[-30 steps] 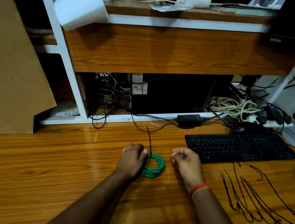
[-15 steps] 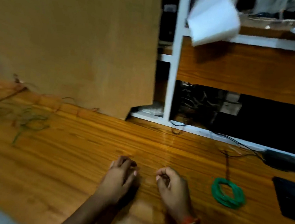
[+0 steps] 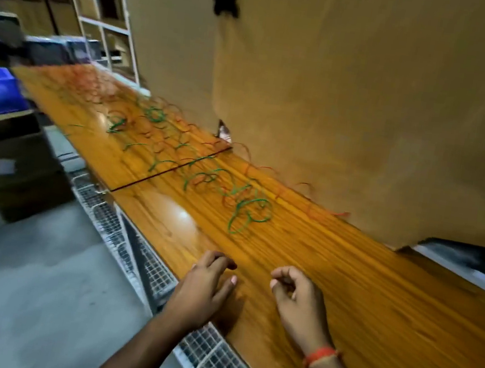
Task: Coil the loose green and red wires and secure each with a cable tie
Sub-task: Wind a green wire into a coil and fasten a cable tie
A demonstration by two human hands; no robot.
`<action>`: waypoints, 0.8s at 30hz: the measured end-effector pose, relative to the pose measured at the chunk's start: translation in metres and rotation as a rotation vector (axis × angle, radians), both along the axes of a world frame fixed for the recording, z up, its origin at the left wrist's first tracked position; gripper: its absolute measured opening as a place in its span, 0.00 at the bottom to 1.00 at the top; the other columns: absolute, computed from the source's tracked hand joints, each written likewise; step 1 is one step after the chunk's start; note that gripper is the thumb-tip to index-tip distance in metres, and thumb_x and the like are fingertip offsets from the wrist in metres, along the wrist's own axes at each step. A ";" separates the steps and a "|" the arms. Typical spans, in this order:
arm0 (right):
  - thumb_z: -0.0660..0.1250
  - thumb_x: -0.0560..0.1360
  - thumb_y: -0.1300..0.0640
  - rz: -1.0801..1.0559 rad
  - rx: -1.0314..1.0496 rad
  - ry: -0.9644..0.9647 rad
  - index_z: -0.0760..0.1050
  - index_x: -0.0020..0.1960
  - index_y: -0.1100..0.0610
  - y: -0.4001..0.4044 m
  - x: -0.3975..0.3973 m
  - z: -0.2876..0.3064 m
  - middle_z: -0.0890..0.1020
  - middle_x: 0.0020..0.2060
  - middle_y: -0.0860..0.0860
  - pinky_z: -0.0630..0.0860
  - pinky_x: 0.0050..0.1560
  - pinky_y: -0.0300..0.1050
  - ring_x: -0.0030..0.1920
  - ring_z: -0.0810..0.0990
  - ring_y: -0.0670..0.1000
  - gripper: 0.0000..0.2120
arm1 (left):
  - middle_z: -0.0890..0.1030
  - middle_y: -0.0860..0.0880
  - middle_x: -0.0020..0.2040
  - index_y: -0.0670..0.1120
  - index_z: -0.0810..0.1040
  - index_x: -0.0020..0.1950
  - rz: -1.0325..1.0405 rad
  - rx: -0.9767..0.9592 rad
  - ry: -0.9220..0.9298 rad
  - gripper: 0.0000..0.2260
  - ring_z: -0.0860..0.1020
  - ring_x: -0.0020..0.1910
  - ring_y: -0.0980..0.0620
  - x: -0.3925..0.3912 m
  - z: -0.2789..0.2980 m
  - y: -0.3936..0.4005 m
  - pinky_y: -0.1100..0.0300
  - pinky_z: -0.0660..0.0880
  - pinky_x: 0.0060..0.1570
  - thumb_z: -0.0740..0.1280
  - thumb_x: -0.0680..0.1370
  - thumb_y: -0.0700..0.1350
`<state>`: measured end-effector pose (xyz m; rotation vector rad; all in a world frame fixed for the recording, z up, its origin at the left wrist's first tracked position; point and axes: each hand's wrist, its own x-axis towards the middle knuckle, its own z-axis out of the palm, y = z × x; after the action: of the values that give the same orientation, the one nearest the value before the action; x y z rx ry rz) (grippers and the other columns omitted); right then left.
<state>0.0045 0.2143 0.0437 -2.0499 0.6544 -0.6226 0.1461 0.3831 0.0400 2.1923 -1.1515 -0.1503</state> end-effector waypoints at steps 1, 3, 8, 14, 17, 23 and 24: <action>0.72 0.75 0.64 0.019 0.003 0.003 0.79 0.44 0.48 0.010 0.019 0.000 0.84 0.39 0.45 0.73 0.40 0.34 0.42 0.81 0.43 0.10 | 0.72 0.56 0.62 0.53 0.76 0.65 0.015 0.006 0.003 0.17 0.77 0.57 0.54 0.014 0.001 0.012 0.52 0.75 0.57 0.58 0.82 0.60; 0.72 0.75 0.63 0.044 0.005 0.016 0.79 0.44 0.49 0.028 0.053 0.001 0.84 0.39 0.45 0.73 0.40 0.34 0.41 0.80 0.42 0.09 | 0.71 0.56 0.63 0.52 0.76 0.65 0.035 0.009 0.005 0.16 0.77 0.57 0.54 0.038 0.005 0.031 0.53 0.75 0.56 0.60 0.83 0.58; 0.74 0.73 0.64 -0.075 -0.055 -0.020 0.78 0.43 0.48 0.033 0.117 -0.002 0.83 0.41 0.47 0.73 0.42 0.33 0.40 0.79 0.42 0.11 | 0.72 0.56 0.62 0.52 0.77 0.64 0.071 0.002 0.041 0.15 0.76 0.58 0.55 0.089 -0.001 0.040 0.54 0.75 0.58 0.61 0.83 0.58; 0.73 0.71 0.58 -0.271 -0.135 -0.042 0.79 0.45 0.47 0.010 0.169 -0.010 0.80 0.45 0.50 0.75 0.50 0.46 0.45 0.79 0.52 0.08 | 0.71 0.55 0.63 0.52 0.76 0.64 -0.024 0.044 0.071 0.23 0.77 0.57 0.54 0.142 -0.011 0.009 0.52 0.75 0.59 0.55 0.79 0.64; 0.76 0.70 0.58 -0.395 -0.147 -0.001 0.81 0.48 0.49 -0.002 0.190 -0.015 0.78 0.46 0.51 0.74 0.52 0.48 0.46 0.78 0.56 0.09 | 0.71 0.53 0.62 0.50 0.77 0.63 -0.069 0.052 0.065 0.23 0.77 0.57 0.53 0.170 -0.012 -0.012 0.53 0.74 0.60 0.56 0.79 0.63; 0.78 0.67 0.64 -0.498 -0.261 -0.054 0.81 0.49 0.51 -0.019 0.217 -0.014 0.73 0.47 0.50 0.76 0.55 0.54 0.46 0.79 0.60 0.14 | 0.71 0.52 0.62 0.49 0.78 0.61 -0.060 -0.039 0.028 0.18 0.76 0.60 0.53 0.217 -0.023 -0.039 0.54 0.74 0.62 0.59 0.80 0.57; 0.78 0.67 0.65 -0.511 -0.284 -0.057 0.81 0.49 0.52 -0.022 0.221 -0.014 0.74 0.47 0.51 0.75 0.56 0.54 0.47 0.78 0.60 0.14 | 0.71 0.52 0.62 0.49 0.78 0.60 -0.041 -0.072 0.018 0.16 0.76 0.59 0.54 0.224 -0.027 -0.041 0.54 0.74 0.62 0.60 0.81 0.56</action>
<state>0.2259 0.1926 0.0292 -2.1173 1.1242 -1.1161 0.3702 0.3425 0.0133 2.1015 -1.1748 -0.1438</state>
